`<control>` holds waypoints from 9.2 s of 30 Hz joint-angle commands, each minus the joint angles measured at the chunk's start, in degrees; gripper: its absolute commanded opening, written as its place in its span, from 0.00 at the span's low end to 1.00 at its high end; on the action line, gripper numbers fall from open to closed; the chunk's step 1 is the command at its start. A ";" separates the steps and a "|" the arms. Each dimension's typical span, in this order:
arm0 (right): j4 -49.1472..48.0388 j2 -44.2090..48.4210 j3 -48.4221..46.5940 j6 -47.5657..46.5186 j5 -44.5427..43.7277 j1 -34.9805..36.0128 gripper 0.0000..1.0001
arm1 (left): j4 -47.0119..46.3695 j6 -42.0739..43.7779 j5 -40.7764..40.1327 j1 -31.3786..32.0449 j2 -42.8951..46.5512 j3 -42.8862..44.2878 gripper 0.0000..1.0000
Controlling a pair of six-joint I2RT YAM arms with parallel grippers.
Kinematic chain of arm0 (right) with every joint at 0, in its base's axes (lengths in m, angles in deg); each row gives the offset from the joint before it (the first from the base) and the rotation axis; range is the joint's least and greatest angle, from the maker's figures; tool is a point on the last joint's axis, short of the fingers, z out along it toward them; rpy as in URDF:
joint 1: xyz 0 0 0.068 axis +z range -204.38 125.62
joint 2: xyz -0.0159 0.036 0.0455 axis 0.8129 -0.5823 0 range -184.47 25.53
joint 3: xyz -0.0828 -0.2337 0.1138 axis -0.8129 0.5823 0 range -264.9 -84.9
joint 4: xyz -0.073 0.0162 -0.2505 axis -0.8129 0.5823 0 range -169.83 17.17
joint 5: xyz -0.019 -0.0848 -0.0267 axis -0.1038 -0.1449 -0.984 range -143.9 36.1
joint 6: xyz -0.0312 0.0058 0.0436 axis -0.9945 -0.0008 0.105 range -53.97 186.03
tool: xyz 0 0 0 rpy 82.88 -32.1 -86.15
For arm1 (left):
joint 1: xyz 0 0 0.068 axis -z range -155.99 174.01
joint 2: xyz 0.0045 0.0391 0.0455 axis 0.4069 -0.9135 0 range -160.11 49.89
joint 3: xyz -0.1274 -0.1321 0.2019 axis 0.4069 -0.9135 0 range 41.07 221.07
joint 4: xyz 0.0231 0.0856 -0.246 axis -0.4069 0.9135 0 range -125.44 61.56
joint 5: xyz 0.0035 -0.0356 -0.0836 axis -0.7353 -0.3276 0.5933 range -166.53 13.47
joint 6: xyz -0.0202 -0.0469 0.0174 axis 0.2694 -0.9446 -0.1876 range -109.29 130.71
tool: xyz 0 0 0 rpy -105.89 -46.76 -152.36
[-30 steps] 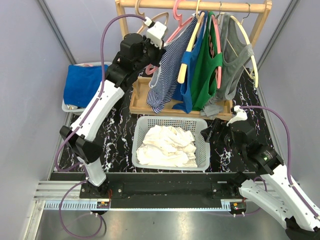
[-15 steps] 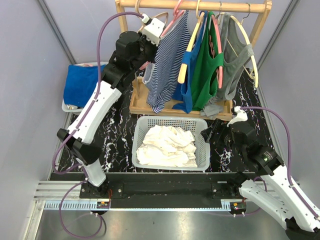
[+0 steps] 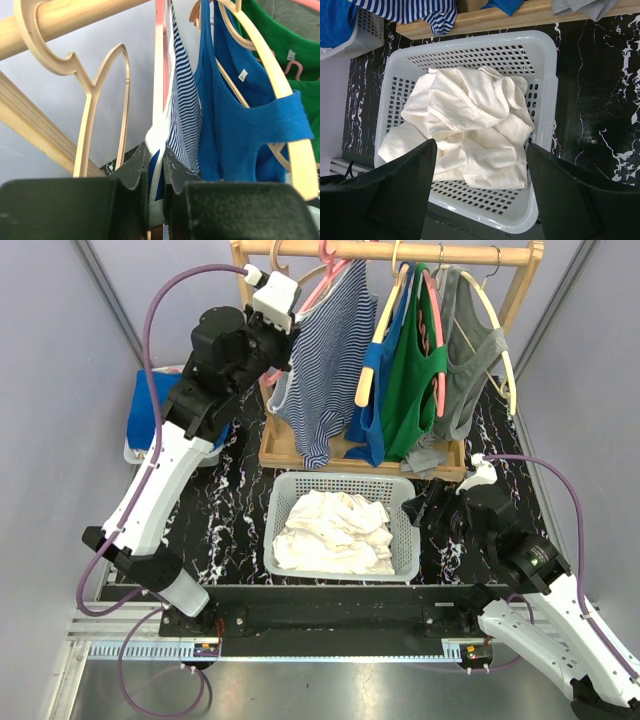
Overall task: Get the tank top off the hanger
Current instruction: Pick up the hanger from the clothesline, then remove the tank top from the hanger.
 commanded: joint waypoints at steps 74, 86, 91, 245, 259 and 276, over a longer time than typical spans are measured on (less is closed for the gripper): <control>1.39 -0.55 -10.02 -3.54 -1.97 0.17 0.82 | 1.12 16.07 36.75 0.78 43.02 -31.85 0.00; -15.29 -1.34 -13.89 -11.63 12.88 0.17 0.88 | 2.09 11.32 38.77 0.78 49.71 -49.71 0.00; -21.73 -2.65 -12.22 -10.75 16.93 0.17 0.88 | 1.21 10.62 39.48 0.78 49.45 -50.77 0.00; -16.02 -10.13 -17.67 -40.02 45.49 0.26 0.00 | 6.05 10.44 56.80 0.87 40.40 -40.67 0.80; -22.17 -9.07 -16.26 -38.09 45.06 0.26 0.00 | -5.11 4.45 59.52 3.06 32.93 -43.04 0.91; -26.13 -10.65 -15.82 -35.54 46.46 0.26 0.00 | -4.41 4.99 60.48 7.28 24.49 -38.29 0.62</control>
